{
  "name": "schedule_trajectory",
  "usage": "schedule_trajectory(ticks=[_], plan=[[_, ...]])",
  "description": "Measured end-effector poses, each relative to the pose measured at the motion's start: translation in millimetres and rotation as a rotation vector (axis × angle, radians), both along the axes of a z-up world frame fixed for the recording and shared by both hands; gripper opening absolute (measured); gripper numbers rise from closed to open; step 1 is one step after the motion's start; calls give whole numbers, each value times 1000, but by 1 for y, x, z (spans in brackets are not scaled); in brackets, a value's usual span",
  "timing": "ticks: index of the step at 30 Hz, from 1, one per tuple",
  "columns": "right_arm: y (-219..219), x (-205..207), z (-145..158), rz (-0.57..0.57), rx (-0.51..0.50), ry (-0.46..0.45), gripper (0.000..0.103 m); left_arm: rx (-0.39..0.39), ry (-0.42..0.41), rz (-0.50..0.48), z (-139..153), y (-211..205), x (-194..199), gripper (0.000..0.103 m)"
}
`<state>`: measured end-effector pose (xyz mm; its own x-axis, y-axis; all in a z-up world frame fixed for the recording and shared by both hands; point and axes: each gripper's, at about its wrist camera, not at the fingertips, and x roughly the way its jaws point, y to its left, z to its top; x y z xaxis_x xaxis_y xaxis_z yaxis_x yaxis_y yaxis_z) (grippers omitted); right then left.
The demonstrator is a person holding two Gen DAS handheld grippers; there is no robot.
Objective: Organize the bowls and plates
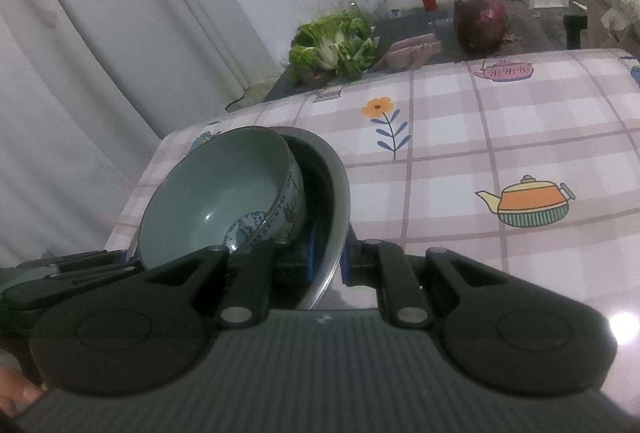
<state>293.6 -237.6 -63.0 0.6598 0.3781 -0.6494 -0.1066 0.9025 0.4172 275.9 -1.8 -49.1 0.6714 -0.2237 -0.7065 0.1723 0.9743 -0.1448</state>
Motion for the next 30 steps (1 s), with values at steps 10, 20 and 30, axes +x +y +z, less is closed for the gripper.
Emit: schedule_trajectory(ticks=[10, 20, 30], plan=[[10, -48, 31, -13, 9, -3, 11, -7, -33, 0, 33, 10, -51, 16], [18, -125, 27, -25, 18, 45, 12, -13, 6, -16, 25, 15, -117, 16], [15, -180, -12, -62, 9, 116, 12, -16, 84, -36, -16, 10, -153, 15]])
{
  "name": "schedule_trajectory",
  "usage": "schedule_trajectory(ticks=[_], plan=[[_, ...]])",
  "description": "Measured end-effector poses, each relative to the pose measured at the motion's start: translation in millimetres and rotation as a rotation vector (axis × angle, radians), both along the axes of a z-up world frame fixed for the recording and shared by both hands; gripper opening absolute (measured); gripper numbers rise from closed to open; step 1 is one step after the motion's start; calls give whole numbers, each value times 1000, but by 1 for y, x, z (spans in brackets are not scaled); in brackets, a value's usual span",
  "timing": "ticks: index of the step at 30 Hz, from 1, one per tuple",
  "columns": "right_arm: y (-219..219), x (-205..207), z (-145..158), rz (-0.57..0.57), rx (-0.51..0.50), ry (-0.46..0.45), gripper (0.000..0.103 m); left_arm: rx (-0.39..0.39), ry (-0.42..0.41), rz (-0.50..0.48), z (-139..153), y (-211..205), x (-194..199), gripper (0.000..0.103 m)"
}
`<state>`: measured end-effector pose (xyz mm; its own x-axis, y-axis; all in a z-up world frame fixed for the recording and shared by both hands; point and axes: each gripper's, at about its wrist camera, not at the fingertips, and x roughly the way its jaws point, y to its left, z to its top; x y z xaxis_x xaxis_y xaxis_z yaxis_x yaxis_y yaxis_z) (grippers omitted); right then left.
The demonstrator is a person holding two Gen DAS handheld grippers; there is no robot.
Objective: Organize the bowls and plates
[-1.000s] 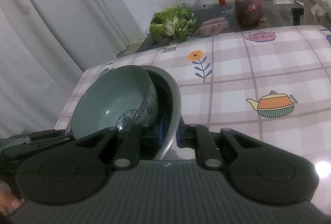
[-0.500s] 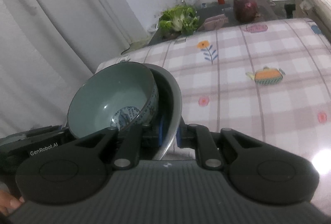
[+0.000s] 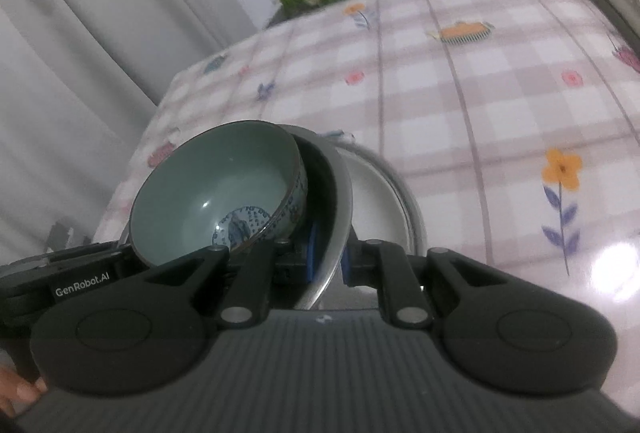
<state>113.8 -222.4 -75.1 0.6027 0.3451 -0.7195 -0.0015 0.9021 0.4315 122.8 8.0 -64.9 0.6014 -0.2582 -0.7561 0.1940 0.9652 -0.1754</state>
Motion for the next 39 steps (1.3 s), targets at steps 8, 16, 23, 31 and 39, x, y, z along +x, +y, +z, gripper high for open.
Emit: schedule_trajectory(ticks=[8, 16, 23, 31, 39], plan=[[-3, -11, -10, -15, -24, -5, 13, 25, 12, -24, -7, -10, -6, 17], [-6, -12, -13, -24, -23, -28, 13, 23, 13, -20, -7, -11, -7, 18], [-10, -16, -10, -40, -25, -35, 16, 26, 60, -43, -2, -11, -7, 20], [-23, -19, -7, -79, 22, -58, 17, 90, -49, 27, 27, -5, -4, 57], [-34, -31, 5, -124, 49, -92, 41, 41, -139, 24, 60, 11, -29, 83]])
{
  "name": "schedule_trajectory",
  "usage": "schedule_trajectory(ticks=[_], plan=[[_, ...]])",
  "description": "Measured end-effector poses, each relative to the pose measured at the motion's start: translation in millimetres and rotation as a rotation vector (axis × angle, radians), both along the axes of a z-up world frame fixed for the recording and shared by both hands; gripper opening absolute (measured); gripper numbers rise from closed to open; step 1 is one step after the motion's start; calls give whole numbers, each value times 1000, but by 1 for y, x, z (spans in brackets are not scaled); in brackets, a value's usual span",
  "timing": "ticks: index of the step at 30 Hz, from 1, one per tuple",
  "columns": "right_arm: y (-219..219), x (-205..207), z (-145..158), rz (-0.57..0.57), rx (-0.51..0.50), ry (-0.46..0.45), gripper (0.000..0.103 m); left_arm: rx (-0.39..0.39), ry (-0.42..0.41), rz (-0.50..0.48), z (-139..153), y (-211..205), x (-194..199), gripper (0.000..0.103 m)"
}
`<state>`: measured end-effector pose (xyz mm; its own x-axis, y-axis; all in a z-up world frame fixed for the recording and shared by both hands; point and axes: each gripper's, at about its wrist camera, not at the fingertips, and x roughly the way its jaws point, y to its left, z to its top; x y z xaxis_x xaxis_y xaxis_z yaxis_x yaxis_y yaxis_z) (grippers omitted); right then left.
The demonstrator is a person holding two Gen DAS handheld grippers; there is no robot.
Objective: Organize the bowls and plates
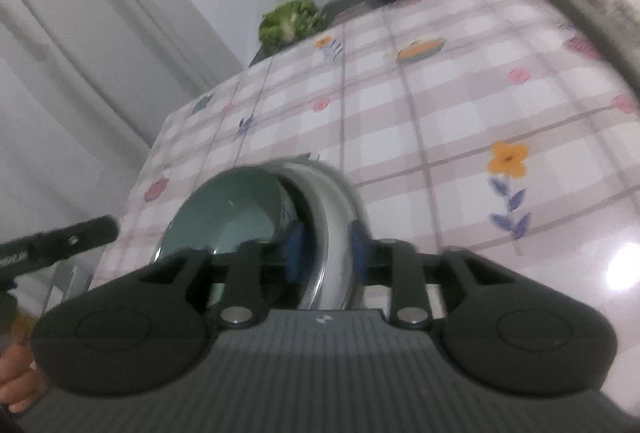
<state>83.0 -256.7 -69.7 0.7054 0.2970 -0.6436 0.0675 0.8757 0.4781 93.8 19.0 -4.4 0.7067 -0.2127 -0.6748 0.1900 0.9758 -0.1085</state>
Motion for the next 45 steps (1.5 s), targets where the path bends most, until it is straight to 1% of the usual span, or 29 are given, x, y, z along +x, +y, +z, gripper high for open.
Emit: schedule_trajectory(ticks=[1, 3, 5, 6, 7, 8, 9, 10, 12, 16, 18, 19, 22, 26, 28, 34, 37, 41, 45], plan=[[-2, -5, 6, -10, -4, -20, 53, -6, -10, -4, 3, 2, -5, 87], [-7, -14, 16, -18, 3, -53, 58, -17, -30, -8, 8, 5, -18, 92], [-11, -26, 27, -27, -1, -77, 69, -13, -45, -19, 11, 6, -30, 94], [-11, -33, 33, -31, -10, -90, 78, -5, -51, -26, 12, 6, -35, 97], [-12, -39, 37, -32, -20, -104, 83, 9, -58, -32, 12, 6, -42, 99], [-11, -48, 43, -30, -34, -121, 85, 24, -62, -36, 13, 7, -48, 100], [-10, -56, 47, -27, -51, -133, 91, 38, -65, -38, 13, 7, -53, 103], [-7, -64, 52, -24, -75, -145, 97, 50, -68, -36, 13, 8, -58, 103], [-2, -80, 58, -16, -122, -164, 102, 65, -67, -29, 10, 8, -69, 103], [14, -111, 62, -2, -228, -169, 102, 56, -28, -34, 1, 10, -83, 103], [22, -124, 62, -17, -282, -160, 102, 65, -9, -39, -6, 9, -88, 103], [28, -129, 61, -31, -319, -153, 102, 76, -5, -39, -8, 8, -90, 103], [41, -142, 56, -45, -412, -138, 102, 130, -16, 5, -13, 5, -97, 103], [55, -151, 54, -64, -483, -114, 102, 201, -42, 30, -14, -2, -106, 103], [64, -153, 53, -63, -504, -109, 102, 212, -49, 39, -14, -4, -109, 103], [77, -153, 54, -65, -503, -81, 102, 213, -5, 43, -16, -9, -111, 103], [79, -149, 54, -68, -486, -49, 102, 196, 13, 45, -17, -9, -110, 103], [82, -146, 56, -56, -447, -39, 102, 160, 56, 50, -20, -6, -106, 103], [86, -141, 55, -35, -434, -19, 102, 157, 75, 55, -22, -5, -104, 103]])
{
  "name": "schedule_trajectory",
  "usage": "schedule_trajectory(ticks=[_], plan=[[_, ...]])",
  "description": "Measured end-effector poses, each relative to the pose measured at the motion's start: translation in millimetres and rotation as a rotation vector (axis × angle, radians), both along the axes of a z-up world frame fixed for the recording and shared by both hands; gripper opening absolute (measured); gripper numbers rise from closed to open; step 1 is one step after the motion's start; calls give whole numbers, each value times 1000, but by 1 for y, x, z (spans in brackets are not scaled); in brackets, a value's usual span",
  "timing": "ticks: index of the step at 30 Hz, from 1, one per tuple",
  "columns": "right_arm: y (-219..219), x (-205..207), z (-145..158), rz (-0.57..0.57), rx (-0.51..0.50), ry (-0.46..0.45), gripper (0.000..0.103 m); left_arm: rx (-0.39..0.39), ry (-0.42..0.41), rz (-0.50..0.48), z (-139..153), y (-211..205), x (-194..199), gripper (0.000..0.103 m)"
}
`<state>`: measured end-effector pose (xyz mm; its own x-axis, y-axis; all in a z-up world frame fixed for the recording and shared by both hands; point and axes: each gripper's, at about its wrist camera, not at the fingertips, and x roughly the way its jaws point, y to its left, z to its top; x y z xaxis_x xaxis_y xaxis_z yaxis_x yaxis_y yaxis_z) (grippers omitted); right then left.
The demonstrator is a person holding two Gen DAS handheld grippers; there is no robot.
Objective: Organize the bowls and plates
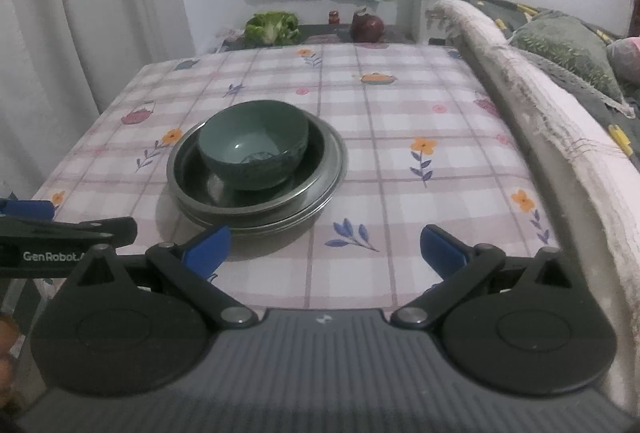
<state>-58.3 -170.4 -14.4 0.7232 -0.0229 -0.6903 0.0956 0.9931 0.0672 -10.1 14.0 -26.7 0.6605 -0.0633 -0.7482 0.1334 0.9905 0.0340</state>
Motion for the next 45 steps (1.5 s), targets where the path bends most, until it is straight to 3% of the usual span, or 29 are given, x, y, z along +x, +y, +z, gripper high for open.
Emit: schedule_trajectory(ticks=[19, 45], plan=[[-3, 12, -9, 6, 22, 64, 102, 3, 39, 15, -10, 1, 9, 103], [2, 16, -11, 17, 19, 77, 102, 7, 35, 21, -9, 3, 11, 103]])
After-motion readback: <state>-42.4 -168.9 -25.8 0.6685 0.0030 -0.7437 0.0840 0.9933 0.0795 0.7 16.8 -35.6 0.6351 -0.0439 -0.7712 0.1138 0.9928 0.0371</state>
